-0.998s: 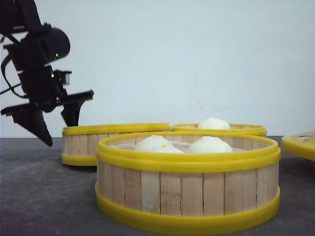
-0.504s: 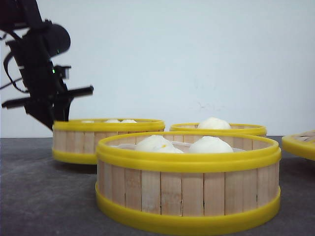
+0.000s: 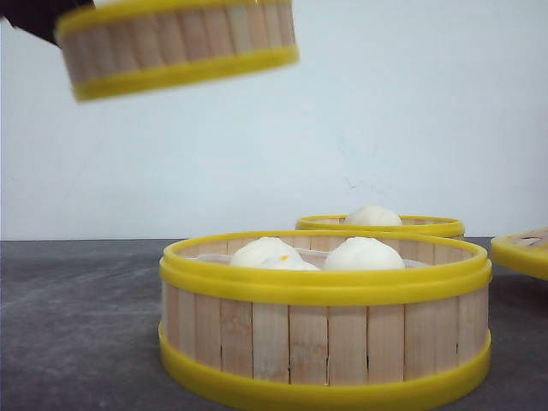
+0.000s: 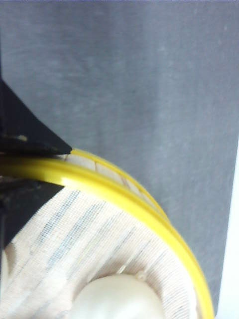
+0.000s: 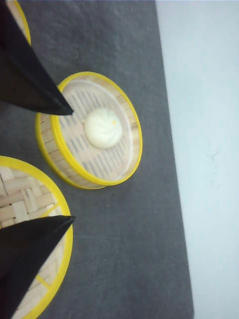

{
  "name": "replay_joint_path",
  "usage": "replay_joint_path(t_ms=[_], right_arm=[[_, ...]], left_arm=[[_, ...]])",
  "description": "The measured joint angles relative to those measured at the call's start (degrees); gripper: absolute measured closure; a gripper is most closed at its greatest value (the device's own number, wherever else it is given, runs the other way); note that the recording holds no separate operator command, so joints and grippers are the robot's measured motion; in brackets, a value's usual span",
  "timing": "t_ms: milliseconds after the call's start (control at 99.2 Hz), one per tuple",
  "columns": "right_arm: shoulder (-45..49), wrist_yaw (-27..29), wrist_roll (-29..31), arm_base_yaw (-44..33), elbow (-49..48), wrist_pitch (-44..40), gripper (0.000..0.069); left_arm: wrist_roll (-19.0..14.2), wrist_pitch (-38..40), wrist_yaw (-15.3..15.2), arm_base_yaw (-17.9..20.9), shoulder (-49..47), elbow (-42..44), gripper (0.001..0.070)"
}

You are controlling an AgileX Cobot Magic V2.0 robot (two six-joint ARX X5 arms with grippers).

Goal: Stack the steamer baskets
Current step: 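Lift the gripped bun basket with the left gripper over the front basket, then lower the basket onto the front basket and open the left gripper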

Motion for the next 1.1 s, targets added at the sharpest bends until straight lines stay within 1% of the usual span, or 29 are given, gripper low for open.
replay_joint_path(t_ms=[81,171,303,434,545,686,897,1099], right_arm=[[-1.1,-0.1,0.0,0.0,0.0,0.0,0.0296],[-2.6,-0.1,0.0,0.0,0.0,-0.1,0.0296],[-4.6,-0.1,0.0,0.0,0.4,-1.6,0.0296],[-5.1,-0.2,0.0,0.0,2.0,-2.4,0.0296],[-5.2,-0.2,0.0,0.0,2.3,-3.5,0.0296],[-5.3,-0.2,0.0,0.0,2.3,-4.5,0.0296],[-5.9,-0.2,0.0,0.0,2.3,-4.5,0.0296],[-5.9,-0.2,0.0,0.0,2.3,-4.5,0.0296]], left_arm=[[1.2,-2.9,1.3,-1.6,-0.1,0.0,0.0682],[2.6,-5.8,1.3,-4.6,0.3,0.0,0.0682],[3.4,-5.9,1.3,-9.6,1.9,-0.4,0.0682],[3.8,-4.8,-0.3,-14.6,4.7,-0.4,0.0682],[3.8,-4.2,-1.0,-17.6,8.4,-0.5,0.0682],[4.0,-2.7,-2.4,-19.6,12.3,-0.5,0.0682],[4.3,-1.0,-2.8,-20.7,16.7,-0.6,0.0682],[4.2,-0.1,-2.8,-21.2,18.3,-0.6,0.0682]])
